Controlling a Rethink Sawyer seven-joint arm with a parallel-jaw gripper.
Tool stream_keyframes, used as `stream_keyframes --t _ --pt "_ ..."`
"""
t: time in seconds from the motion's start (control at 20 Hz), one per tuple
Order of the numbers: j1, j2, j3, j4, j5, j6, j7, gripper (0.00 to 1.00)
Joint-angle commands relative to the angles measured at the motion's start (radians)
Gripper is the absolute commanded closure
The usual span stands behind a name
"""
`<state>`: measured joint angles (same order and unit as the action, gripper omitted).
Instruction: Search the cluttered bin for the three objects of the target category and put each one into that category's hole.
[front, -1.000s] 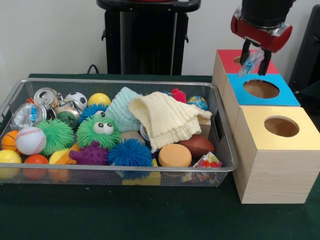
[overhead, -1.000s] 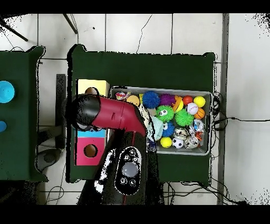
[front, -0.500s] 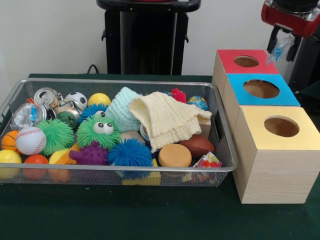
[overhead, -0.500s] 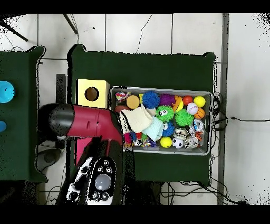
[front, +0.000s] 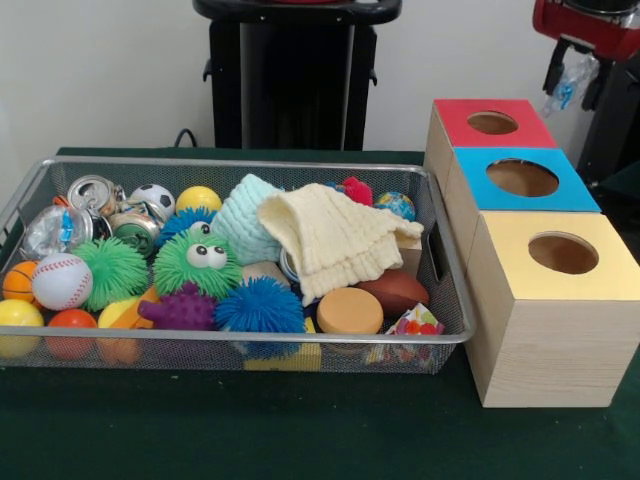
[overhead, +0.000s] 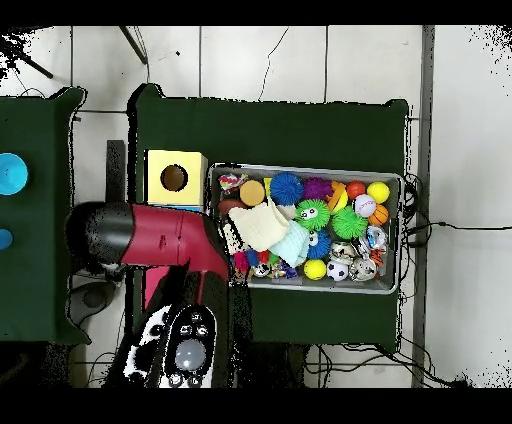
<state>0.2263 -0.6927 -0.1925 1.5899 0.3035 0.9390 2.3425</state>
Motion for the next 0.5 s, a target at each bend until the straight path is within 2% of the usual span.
stream_keyframes --t 0.05,0.5 --pt "-0.098 0.082 0.078 0.024 0.011 0.078 0.077 1.00" --pt "-0.083 0.058 0.076 0.038 -0.001 0.098 0.112 1.00"
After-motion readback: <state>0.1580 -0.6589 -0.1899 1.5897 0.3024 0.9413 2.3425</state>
